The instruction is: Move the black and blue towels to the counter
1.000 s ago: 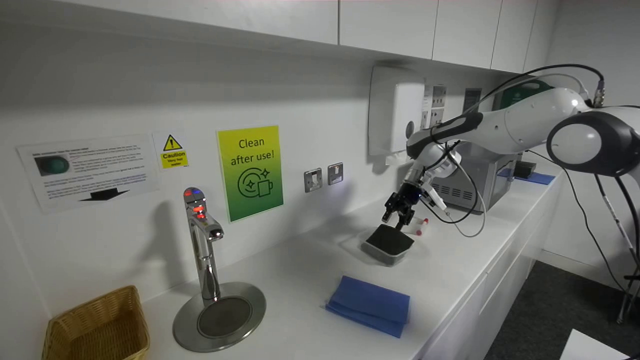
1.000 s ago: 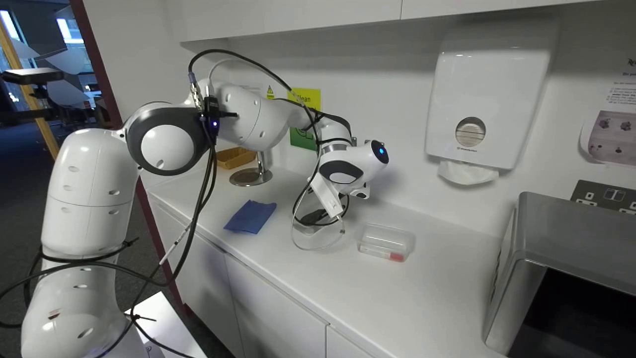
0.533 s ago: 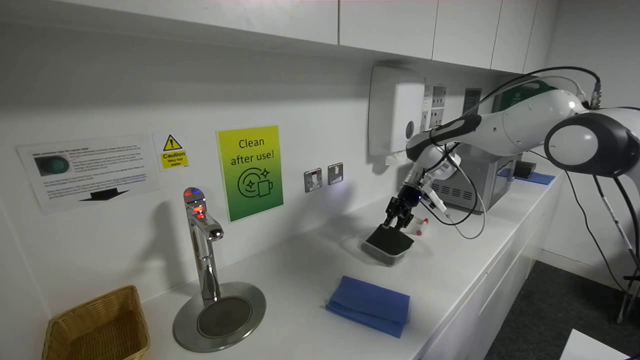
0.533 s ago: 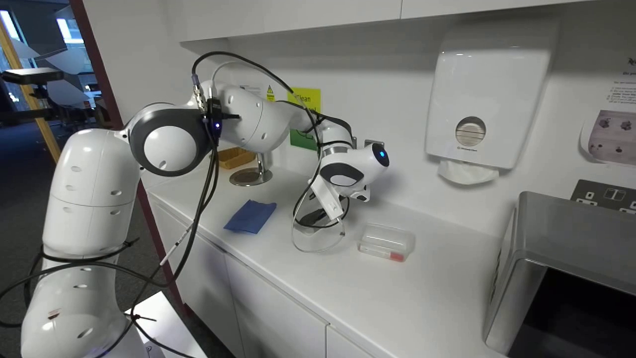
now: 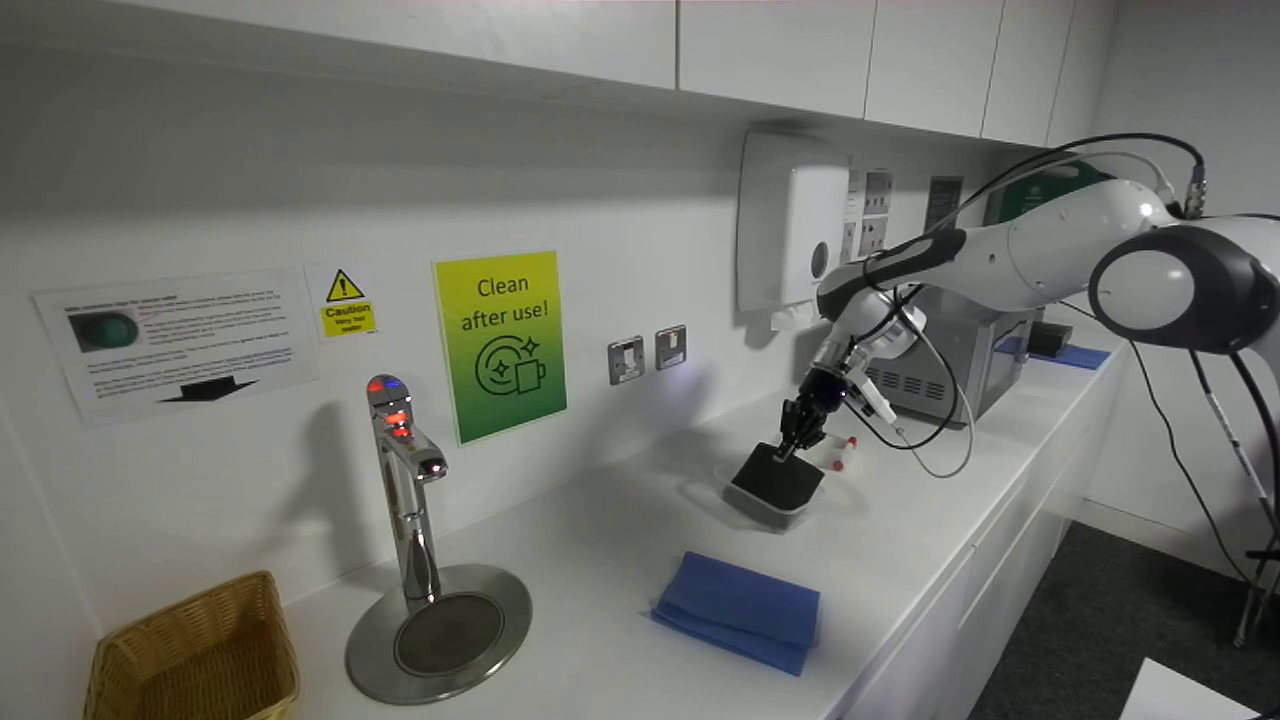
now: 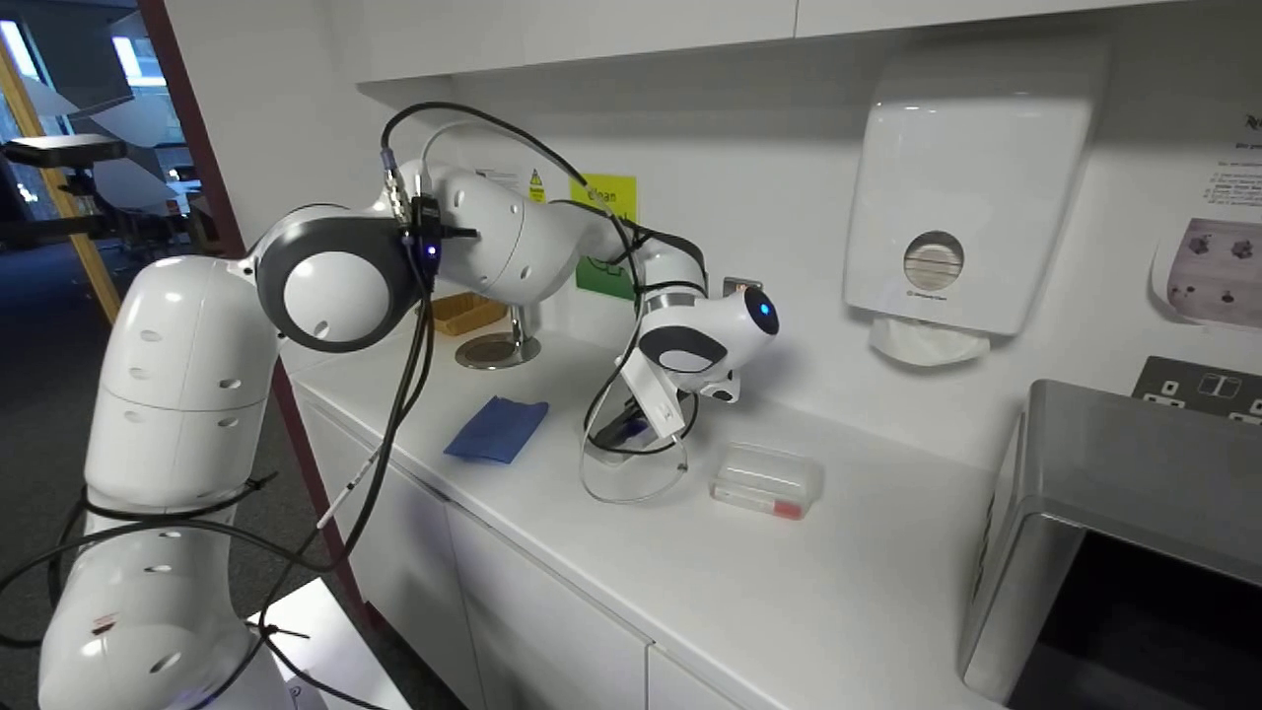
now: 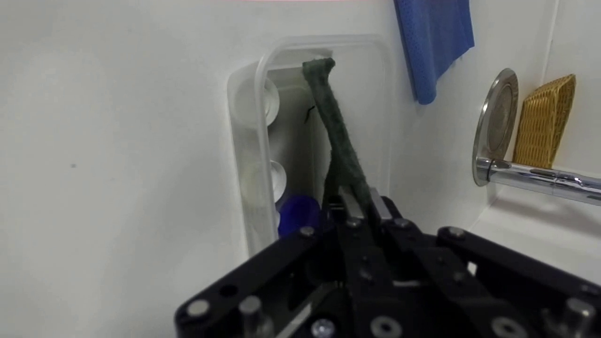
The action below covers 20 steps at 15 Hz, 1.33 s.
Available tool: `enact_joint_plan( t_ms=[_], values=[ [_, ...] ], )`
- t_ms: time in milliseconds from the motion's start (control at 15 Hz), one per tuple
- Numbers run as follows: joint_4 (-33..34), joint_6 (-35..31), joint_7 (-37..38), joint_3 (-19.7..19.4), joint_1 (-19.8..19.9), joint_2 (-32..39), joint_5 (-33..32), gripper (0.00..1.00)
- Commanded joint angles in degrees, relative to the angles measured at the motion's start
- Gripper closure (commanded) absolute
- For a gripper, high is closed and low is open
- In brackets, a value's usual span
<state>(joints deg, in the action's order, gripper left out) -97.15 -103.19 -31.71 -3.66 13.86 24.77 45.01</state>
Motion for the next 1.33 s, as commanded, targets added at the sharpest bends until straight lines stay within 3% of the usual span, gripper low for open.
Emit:
enact_joint_plan(
  t_ms=[0,733,1267],
  values=[
    [1.0,2.9,-1.0,0.7,1.6,-1.1,1.8,1.0],
    [-2.2,5.2,-5.0,0.9,0.2,-9.5,2.3,0.99],
    [-4.5,8.5,-5.9,1.8,-3.7,-12.9,1.4,0.99]
  ],
)
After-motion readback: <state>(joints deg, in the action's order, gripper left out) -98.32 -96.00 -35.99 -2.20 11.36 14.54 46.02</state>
